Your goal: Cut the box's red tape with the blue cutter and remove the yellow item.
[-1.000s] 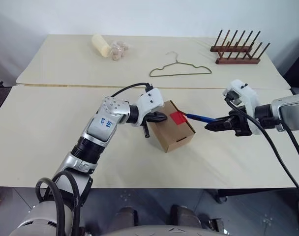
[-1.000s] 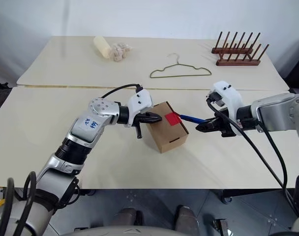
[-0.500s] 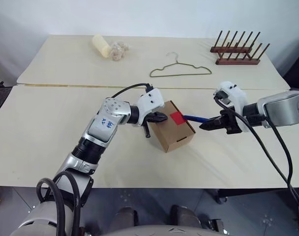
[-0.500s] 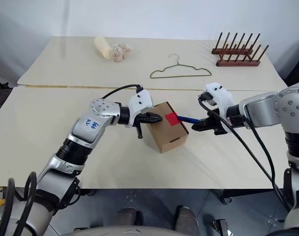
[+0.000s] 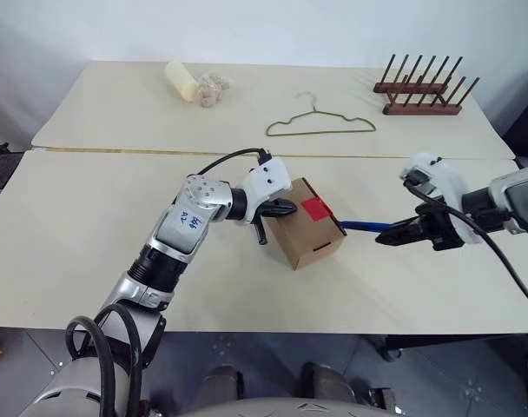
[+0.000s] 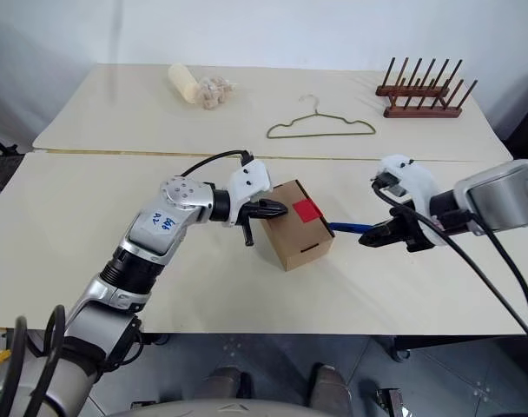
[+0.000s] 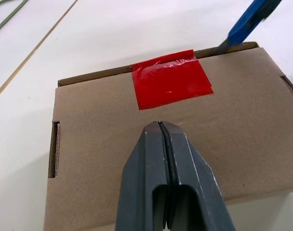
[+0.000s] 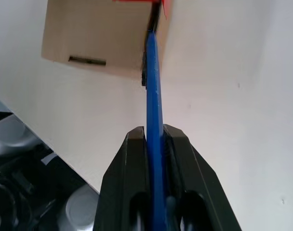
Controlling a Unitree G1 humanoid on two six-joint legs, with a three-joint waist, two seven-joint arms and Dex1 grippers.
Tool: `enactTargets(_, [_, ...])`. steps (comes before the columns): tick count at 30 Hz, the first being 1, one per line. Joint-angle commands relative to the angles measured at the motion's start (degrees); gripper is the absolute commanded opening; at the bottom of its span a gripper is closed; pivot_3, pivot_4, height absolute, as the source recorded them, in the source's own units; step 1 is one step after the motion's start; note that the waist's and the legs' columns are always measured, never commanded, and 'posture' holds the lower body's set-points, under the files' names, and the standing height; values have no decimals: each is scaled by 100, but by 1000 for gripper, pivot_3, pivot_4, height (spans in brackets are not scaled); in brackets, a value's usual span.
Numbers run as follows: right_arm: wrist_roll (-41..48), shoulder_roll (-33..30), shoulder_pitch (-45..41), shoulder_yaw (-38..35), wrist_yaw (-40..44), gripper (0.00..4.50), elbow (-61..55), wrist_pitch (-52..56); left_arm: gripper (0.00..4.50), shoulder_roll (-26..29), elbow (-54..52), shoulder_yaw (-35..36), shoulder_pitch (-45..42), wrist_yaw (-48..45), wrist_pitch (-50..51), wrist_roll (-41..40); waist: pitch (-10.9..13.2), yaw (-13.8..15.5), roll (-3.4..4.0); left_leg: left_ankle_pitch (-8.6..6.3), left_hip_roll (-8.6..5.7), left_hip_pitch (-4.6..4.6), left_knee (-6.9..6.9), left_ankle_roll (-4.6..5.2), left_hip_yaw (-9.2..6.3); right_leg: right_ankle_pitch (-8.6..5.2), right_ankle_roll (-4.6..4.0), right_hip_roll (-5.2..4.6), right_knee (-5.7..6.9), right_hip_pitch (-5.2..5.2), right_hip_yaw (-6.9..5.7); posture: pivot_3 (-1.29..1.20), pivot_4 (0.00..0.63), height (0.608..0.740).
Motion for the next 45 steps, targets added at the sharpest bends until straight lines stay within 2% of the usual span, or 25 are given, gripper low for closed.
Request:
enactTargets(1, [382,-544,-7,-433,444,106,-103,24,0,57,210,-256,330,-60,296,123,0,1,0,0,0,0,0,0,0,0,0,0,0,0,0,0,150,740])
enactTargets(4, [412,-1033,363,-1126,883,106,-35,24,0,137,91,-208,511,-79,231,81,0,29,0,-1,0,-5,-5,0,1,0,0,0,-4,-6,0,0,150,740])
enactTargets(8, [439,-1110,991,-2133,1267,106,-9,-59,0,287,12,-223,677,-181,90,96,-2,-12,-2,-2,2,-2,-9,1,5,0,0,0,-5,-4,0,0,150,740])
enactTargets(10, [316,-986,1305,-2592,1351,106,79,-227,0,313,-1,-178,694,-217,54,45,-2,-31,-2,-2,2,3,-6,1,8,0,0,0,-2,-1,4,0,150,740])
enactTargets(13, [-847,-632,2360,-3123,1572,106,507,-1330,0,395,-72,36,600,-379,-339,-105,-10,-54,-15,-2,3,9,-2,1,10,1,-1,0,0,3,6,0,150,740])
enactTargets(15, [-1437,-68,2748,-3317,1601,106,935,-2250,0,417,-133,223,577,-440,-581,-228,-17,-77,-28,-2,2,9,-2,1,13,1,-1,0,1,4,8,0,150,740])
enactTargets(18, [-2625,941,2896,-3289,1560,106,1921,-4139,0,421,-297,628,595,-637,-850,-621,-14,-91,-24,-1,1,8,-1,1,24,4,3,0,1,-2,15,0,150,740])
enactTargets(20, [-3456,1330,2955,-3051,1765,106,2440,-5344,0,294,-302,1014,644,-579,-835,-966,-3,-102,-5,1,1,6,-5,1,30,4,4,0,4,-11,18,0,150,740])
enactTargets(22, [-4362,1585,2970,-2645,1869,106,3002,-6452,0,487,-478,1144,761,-821,-977,-1106,4,-107,6,1,1,-1,-9,0,31,4,4,0,3,-19,18,0,150,740])
enactTargets(26, [-5391,1996,2767,-2357,1825,106,4101,-7926,0,860,-808,1373,979,-1063,-973,-1365,5,-149,10,2,1,-1,-17,0,33,4,4,0,-1,-22,17,0,150,740])
enactTargets(28, [-5504,2032,2761,-2328,2124,106,4392,-7919,0,1117,-945,1553,1178,-1042,-909,-1409,6,-159,11,1,1,-1,-16,0,34,4,4,0,-2,-20,17,0,150,740])
enactTargets(29, [-5488,2043,2831,-2349,2441,456,4406,-8038,0,1242,-1011,1651,1296,-990,-883,-1408,6,-162,12,2,1,-1,-16,0,33,4,4,0,-2,-20,17,0,150,740])
enactTargets(32, [-5556,2128,2978,-2612,2595,1350,4391,-8719,0,1483,-1231,1874,1658,-789,-787,-1423,7,-176,13,2,2,1,-16,0,32,4,4,0,-2,-19,17,0,150,740])
enactTargets(35, [-5277,1980,3306,-2866,3125,2348,3861,-8434,0,1596,-1544,2063,2072,-573,-640,-1473,7,-148,13,1,2,3,-14,0,29,4,4,0,-3,-12,17,0,150,740])
enactTargets(39, [-4824,1898,3604,-3269,3460,2348,2896,-7889,0,1582,-1923,2285,2497,-198,-346,-1574,7,-113,14,1,3,5,-12,0,28,4,4,0,-1,-10,17,0,150,740])
enactTargets(42, [-4551,2287,3516,-3160,3333,1678,2051,-7495,0,1495,-2009,2272,2706,407,58,-1362,7,-117,14,3,4,13,-6,-3,28,5,4,0,3,-5,18,0,150,740])
enactTargets(45, [-5062,2609,3424,-2689,3135,656,1842,-7728,0,1413,-1928,2098,2701,687,138,-1218,7,-116,13,5,7,30,-8,-6,28,5,3,2,9,6,19,0,150,740])
